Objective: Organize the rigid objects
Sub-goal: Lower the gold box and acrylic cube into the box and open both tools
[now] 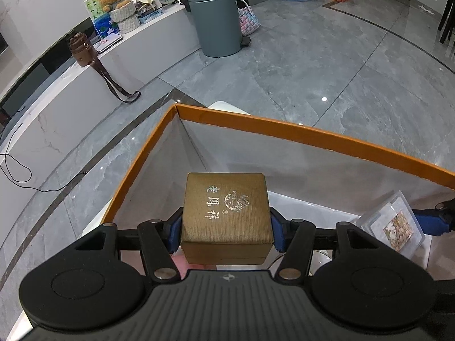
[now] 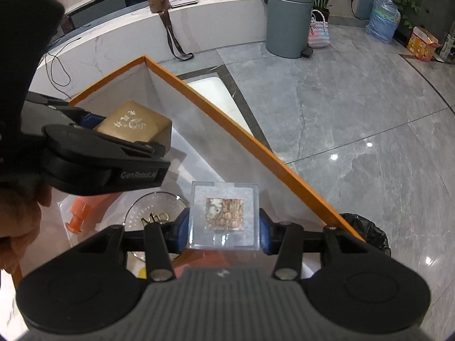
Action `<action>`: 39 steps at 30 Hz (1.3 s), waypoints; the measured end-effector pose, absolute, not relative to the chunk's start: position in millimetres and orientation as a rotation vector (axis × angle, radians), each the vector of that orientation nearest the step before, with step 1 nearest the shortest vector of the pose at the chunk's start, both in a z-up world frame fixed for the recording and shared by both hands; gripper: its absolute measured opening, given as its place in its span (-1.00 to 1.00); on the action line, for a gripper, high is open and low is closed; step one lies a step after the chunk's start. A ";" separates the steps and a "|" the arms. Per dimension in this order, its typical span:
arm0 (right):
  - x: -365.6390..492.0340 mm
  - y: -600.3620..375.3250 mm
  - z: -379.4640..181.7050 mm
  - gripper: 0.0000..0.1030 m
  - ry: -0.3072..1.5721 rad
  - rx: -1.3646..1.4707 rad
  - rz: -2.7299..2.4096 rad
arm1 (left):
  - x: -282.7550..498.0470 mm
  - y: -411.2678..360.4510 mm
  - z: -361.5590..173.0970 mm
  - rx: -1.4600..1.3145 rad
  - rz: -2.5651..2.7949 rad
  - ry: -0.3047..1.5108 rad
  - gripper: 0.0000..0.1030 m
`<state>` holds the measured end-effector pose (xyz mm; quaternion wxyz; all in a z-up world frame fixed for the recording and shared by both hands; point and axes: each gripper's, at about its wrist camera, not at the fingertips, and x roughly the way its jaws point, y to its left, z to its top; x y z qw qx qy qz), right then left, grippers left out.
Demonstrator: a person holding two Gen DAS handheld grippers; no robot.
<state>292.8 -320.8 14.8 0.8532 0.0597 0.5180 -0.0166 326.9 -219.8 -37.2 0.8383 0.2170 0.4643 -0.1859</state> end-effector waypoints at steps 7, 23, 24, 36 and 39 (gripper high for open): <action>300.9 -319.2 9.1 -0.09 1.107 0.144 -0.046 | 331.8 -223.0 -41.2 0.464 -0.396 0.987 0.30; 306.3 -319.3 7.7 0.08 1.116 0.212 -0.052 | 336.2 -214.5 -41.4 0.438 -0.401 0.997 0.44; 306.2 -320.1 8.3 0.08 1.112 0.215 -0.051 | 335.9 -214.4 -40.4 0.439 -0.402 0.998 0.44; 301.8 -318.4 24.1 0.15 1.066 0.224 -0.052 | 325.1 -198.3 -10.4 0.429 -0.399 0.971 0.44; 300.1 -316.7 28.4 0.15 1.055 0.222 -0.049 | 317.0 -189.3 9.1 0.451 -0.402 0.938 0.44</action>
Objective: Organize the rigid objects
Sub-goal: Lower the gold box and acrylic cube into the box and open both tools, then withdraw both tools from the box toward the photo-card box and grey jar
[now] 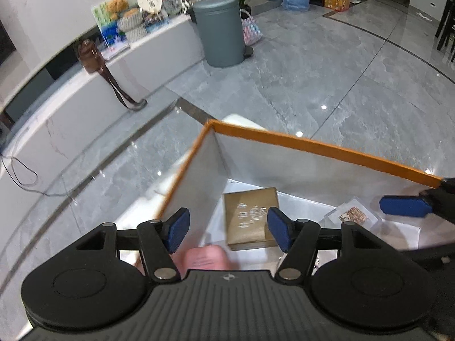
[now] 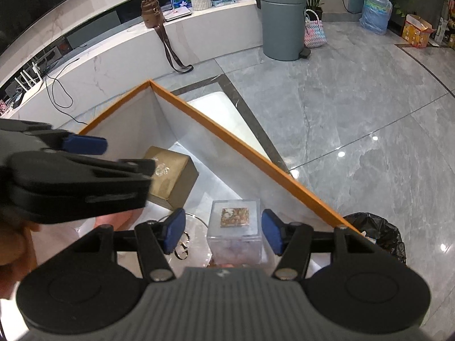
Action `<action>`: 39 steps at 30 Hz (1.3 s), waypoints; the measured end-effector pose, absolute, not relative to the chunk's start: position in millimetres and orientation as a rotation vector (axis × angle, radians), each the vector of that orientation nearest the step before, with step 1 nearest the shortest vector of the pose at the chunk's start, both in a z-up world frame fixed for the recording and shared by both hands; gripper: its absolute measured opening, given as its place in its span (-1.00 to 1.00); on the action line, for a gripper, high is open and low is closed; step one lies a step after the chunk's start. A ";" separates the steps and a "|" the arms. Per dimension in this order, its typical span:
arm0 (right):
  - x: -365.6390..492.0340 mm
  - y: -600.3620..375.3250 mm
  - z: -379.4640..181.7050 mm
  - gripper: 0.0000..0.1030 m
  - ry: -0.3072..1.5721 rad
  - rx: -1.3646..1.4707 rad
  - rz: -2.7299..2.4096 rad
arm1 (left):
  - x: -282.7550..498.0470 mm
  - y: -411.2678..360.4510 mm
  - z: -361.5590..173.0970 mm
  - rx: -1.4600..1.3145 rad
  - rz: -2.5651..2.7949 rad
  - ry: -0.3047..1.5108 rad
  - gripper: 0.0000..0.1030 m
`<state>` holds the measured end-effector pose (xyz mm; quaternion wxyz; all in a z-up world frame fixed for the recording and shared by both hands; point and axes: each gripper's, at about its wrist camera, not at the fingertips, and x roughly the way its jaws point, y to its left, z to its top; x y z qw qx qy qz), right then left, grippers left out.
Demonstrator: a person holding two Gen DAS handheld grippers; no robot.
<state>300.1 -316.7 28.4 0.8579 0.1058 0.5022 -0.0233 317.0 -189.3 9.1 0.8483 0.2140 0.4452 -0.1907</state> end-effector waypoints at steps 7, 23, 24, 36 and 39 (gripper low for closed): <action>295.8 -310.1 40.1 0.16 1.022 0.236 -0.036 | 295.7 -159.3 52.3 0.448 -0.383 0.879 0.44; 273.7 -276.9 82.8 0.19 0.902 0.187 0.011 | 204.2 -62.9 75.3 0.244 -0.349 0.785 0.52; 272.4 -275.5 84.7 0.19 0.900 0.179 0.012 | 197.7 -57.9 72.4 0.239 -0.347 0.786 0.52; 208.6 -240.4 106.4 0.19 0.809 0.025 0.116 | 149.2 3.3 37.4 0.082 -0.268 0.804 0.53; 193.9 -231.7 107.9 0.19 0.803 -0.003 0.156 | 143.9 11.0 30.5 0.065 -0.257 0.796 0.53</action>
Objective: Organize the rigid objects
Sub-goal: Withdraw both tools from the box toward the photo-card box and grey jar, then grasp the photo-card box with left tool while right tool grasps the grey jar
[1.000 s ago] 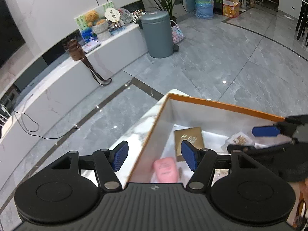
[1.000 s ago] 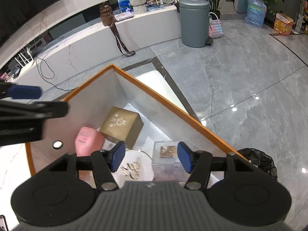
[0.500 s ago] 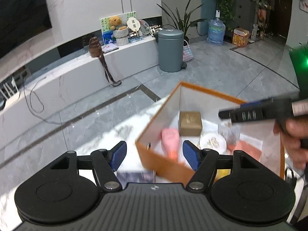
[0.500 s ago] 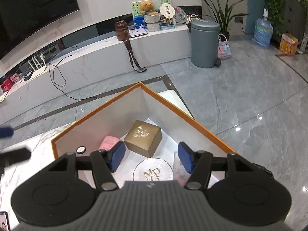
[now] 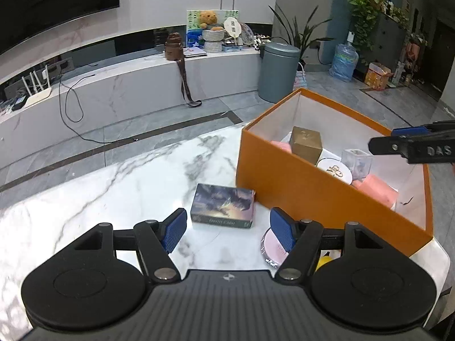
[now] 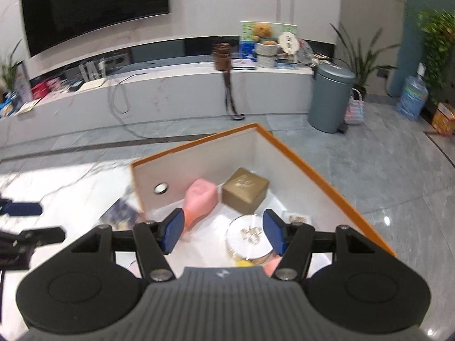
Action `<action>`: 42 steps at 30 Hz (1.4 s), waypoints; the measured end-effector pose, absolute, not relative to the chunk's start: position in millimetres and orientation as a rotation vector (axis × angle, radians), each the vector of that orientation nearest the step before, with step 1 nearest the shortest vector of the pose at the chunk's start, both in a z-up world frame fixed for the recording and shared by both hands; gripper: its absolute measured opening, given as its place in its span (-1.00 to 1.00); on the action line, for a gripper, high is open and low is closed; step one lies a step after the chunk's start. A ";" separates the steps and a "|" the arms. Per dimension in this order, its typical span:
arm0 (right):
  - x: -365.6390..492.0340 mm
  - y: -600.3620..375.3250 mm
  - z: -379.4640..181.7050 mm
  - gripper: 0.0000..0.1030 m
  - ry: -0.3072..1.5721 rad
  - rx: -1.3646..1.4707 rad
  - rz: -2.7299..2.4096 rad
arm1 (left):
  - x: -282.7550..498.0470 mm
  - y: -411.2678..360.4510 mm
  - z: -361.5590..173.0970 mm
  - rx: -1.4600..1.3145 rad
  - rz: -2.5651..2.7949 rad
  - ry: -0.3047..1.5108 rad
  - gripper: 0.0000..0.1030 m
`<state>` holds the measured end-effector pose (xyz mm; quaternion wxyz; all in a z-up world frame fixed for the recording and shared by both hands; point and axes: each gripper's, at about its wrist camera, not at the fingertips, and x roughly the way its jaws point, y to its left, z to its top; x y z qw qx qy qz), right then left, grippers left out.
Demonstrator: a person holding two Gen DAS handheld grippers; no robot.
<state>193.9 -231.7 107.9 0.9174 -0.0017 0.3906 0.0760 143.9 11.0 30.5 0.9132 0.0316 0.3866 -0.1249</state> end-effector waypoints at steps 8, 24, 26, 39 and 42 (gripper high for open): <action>174.0 -217.9 108.1 0.19 0.769 -0.042 0.243 | 150.3 36.7 1.0 -0.038 -0.199 0.772 0.58; 147.1 -155.6 78.9 0.19 0.799 -0.221 0.423 | 211.4 21.7 -47.5 0.154 -0.427 0.808 0.69; 148.2 -155.2 76.7 0.19 0.806 -0.225 0.420 | 220.8 16.8 -46.5 0.239 -0.515 0.807 0.69; 153.8 -160.6 71.5 0.19 0.847 -0.191 0.437 | 256.7 -20.9 -52.2 0.773 -1.042 0.866 0.75; 152.1 -159.1 71.4 0.19 0.853 -0.193 0.449 | 260.7 -24.9 -59.5 0.813 -1.092 0.861 0.83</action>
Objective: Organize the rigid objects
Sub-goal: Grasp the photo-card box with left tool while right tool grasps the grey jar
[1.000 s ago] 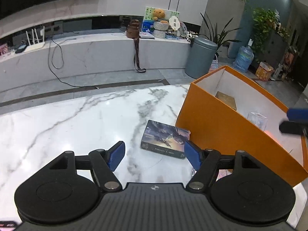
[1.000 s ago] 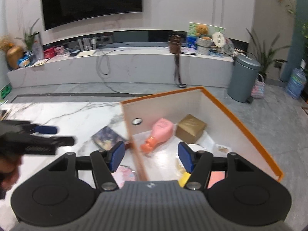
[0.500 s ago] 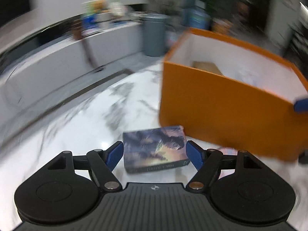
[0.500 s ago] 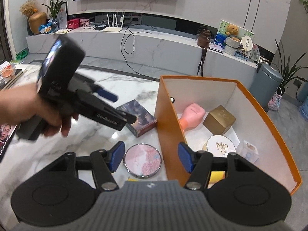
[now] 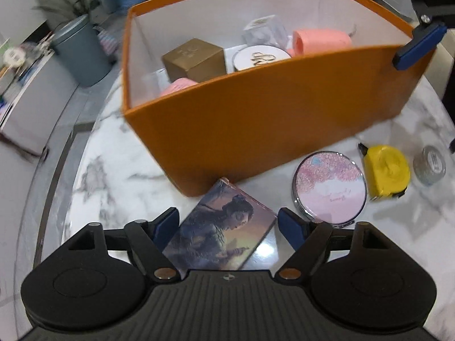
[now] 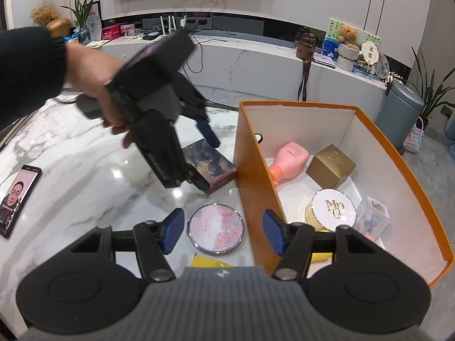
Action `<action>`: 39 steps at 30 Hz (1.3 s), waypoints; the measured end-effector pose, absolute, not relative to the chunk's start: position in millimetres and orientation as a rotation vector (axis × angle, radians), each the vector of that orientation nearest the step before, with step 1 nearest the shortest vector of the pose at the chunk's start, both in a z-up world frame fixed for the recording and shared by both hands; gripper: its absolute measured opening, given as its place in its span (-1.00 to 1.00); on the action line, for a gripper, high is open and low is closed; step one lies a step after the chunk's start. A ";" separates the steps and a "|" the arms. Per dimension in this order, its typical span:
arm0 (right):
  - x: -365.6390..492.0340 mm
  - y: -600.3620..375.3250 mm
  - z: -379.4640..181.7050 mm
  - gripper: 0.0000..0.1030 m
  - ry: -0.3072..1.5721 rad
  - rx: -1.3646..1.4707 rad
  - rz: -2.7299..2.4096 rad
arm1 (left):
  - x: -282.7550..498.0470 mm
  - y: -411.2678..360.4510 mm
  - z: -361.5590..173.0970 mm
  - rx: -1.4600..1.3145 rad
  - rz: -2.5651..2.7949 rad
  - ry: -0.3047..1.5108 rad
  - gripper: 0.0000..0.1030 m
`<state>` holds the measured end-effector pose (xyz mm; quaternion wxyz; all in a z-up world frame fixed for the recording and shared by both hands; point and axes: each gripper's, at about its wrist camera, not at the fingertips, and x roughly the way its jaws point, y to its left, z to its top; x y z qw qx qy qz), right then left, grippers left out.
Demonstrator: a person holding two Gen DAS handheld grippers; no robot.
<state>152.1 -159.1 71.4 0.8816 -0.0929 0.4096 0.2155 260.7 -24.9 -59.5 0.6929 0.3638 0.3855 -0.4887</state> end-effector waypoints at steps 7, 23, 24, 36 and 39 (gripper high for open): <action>142.7 -152.9 55.2 0.20 0.997 -0.273 0.517 | 265.2 -28.4 -72.2 0.875 -1.084 0.899 0.96; 111.0 -156.3 16.4 0.20 1.109 -0.438 0.629 | 207.6 16.8 -65.4 0.611 -0.757 0.971 0.41; 109.3 -154.9 13.2 0.20 1.117 -0.452 0.632 | 202.5 20.5 -65.8 0.577 -0.737 0.977 0.40; 115.1 -151.3 -4.9 -0.18 1.170 -0.454 0.636 | 157.2 32.7 -66.7 0.449 -0.675 1.049 0.30; 116.4 -149.9 -5.5 -0.18 1.172 -0.454 0.637 | 148.0 33.2 -67.0 0.431 -0.664 1.052 0.30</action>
